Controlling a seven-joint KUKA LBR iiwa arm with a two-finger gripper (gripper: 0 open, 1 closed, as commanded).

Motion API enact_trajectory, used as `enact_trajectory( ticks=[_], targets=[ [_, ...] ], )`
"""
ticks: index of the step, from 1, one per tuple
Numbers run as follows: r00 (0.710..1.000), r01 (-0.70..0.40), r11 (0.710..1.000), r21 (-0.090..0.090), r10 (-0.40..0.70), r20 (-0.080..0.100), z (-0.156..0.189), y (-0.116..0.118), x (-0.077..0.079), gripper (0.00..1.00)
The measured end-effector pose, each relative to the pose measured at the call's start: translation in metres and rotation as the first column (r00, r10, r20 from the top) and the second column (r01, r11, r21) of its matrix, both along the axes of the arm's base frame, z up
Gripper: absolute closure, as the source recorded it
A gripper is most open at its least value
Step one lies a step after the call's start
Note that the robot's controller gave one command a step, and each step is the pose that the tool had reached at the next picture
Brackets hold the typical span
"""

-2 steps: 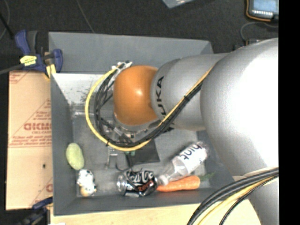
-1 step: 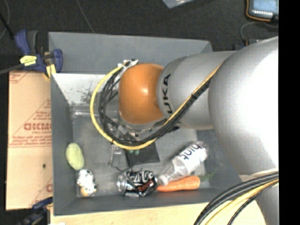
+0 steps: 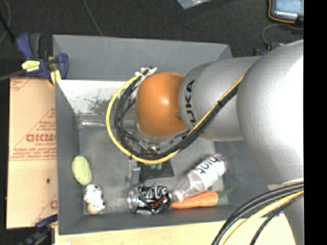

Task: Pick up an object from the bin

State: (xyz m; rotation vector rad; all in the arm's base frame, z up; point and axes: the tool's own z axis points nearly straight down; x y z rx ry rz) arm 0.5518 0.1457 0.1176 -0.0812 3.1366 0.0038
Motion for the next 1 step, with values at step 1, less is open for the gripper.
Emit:
enact_trajectory(
  ticks=[1],
  targets=[
    [0.99,0.143,0.99,0.001,-0.143,-0.001,-0.0042,-0.0268,0.0015,0.0]
  ],
)
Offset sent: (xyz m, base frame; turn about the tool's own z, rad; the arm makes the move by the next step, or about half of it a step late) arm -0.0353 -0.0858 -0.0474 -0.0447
